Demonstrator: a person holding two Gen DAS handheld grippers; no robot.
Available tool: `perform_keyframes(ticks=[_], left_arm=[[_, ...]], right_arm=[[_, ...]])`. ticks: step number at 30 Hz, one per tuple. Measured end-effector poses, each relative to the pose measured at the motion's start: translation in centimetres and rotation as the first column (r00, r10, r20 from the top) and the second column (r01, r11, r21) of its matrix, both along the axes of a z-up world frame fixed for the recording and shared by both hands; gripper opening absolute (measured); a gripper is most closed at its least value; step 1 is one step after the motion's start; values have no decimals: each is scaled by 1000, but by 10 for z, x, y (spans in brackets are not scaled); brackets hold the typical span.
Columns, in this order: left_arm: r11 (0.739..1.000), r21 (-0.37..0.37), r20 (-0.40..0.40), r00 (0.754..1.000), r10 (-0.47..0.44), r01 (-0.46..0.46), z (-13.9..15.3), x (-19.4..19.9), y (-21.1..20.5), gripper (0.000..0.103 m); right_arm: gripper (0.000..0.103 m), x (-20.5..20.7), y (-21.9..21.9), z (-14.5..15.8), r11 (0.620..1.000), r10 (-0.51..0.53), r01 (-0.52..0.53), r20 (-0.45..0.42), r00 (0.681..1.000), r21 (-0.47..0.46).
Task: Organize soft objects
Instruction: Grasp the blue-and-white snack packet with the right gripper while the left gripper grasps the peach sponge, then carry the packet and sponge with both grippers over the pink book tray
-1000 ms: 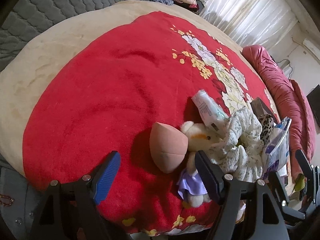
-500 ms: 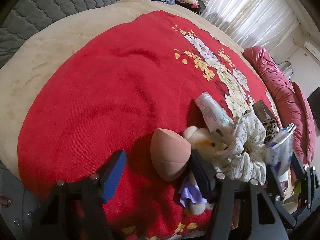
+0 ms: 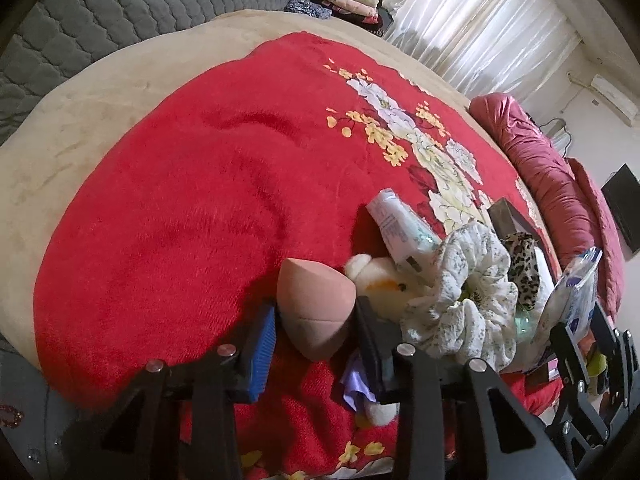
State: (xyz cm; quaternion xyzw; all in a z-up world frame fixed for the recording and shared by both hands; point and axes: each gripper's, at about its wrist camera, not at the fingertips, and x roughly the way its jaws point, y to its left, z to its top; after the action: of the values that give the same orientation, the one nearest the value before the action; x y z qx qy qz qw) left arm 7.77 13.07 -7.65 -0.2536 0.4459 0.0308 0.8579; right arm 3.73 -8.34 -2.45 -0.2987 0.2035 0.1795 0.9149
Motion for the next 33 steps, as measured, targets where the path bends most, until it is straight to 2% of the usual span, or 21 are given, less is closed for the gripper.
perform_keyframes(ticks=[5, 13, 23, 28, 33], left_arm=[[1000, 7, 40, 999, 1, -1, 8, -7, 0, 38], [995, 104, 138, 990, -19, 5, 35, -22, -11, 38], [988, 142, 196, 977, -84, 56, 66, -39, -43, 38], [982, 167, 196, 973, -124, 92, 76, -42, -64, 38], [975, 177, 203, 965, -166, 131, 86, -42, -89, 38]], right_arm=[[51, -6, -5, 4, 1000, 5, -5, 0, 1000, 29], [51, 0, -17, 8, 997, -2, 4, -25, 1000, 76], [51, -8, -30, 28, 991, -11, 4, 47, 999, 133], [51, -9, -51, 46, 976, -67, 53, 61, 996, 210], [51, 0, -85, 57, 949, -173, 153, 49, 984, 274]])
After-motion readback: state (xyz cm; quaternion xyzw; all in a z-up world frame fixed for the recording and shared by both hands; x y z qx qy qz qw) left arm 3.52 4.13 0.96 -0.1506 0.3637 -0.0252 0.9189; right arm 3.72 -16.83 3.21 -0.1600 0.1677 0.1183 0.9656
